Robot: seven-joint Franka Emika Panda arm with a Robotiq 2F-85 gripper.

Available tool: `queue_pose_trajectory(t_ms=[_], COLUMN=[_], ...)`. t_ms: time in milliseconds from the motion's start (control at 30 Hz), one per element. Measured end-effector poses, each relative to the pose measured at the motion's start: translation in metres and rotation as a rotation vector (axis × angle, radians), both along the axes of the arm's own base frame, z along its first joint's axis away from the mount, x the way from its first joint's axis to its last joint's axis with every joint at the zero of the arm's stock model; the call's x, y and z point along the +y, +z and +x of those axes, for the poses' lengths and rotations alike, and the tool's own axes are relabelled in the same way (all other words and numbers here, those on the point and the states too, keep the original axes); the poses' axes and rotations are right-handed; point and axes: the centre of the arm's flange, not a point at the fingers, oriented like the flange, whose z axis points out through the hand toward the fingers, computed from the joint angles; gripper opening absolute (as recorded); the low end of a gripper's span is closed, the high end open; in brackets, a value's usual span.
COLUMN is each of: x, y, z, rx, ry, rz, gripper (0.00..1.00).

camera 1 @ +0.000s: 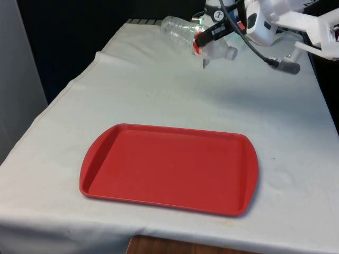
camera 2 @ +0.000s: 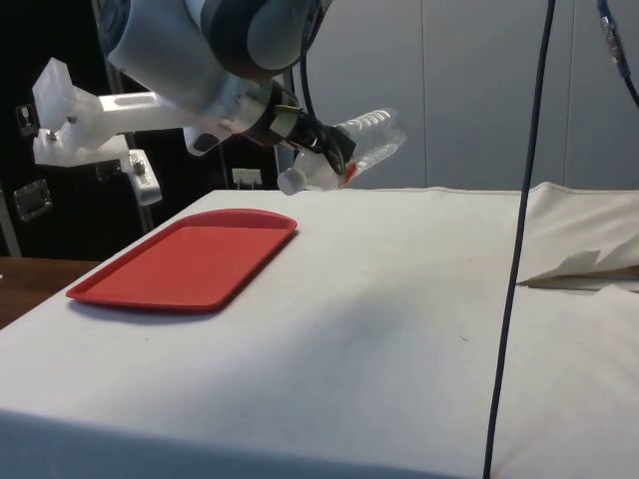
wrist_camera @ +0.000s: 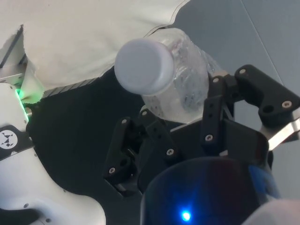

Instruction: Place the bottle upright on the tray.

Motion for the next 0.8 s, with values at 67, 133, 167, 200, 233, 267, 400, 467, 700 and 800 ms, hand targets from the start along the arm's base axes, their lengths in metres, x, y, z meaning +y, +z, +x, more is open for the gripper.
queue_pose_trajectory(t_ms=[67,133,167,200,233,267,400,467,700,800], x=[0.0,-0.001,-0.001,-0.001,-0.002,-0.002,-0.005,-0.005,-0.012,-0.014], y=[0.001,0.005,0.005,0.007,0.008,0.01,0.017,0.019,0.028,0.03], z=[0.001,0.002,0.002,0.002,0.002,0.002,0.005,0.006,0.015,0.017], rx=[-0.004,-0.009,-0.009,-0.01,-0.012,-0.013,-0.021,-0.023,-0.031,-0.033], ry=[-0.001,-0.002,-0.002,-0.001,-0.002,-0.003,-0.007,-0.007,-0.015,-0.019], rz=[0.001,0.003,0.003,0.004,0.006,0.007,0.02,0.023,0.051,0.06], gripper=[0.0,0.0,0.0,0.0,0.0,0.0,0.0,0.0,0.0,0.0])
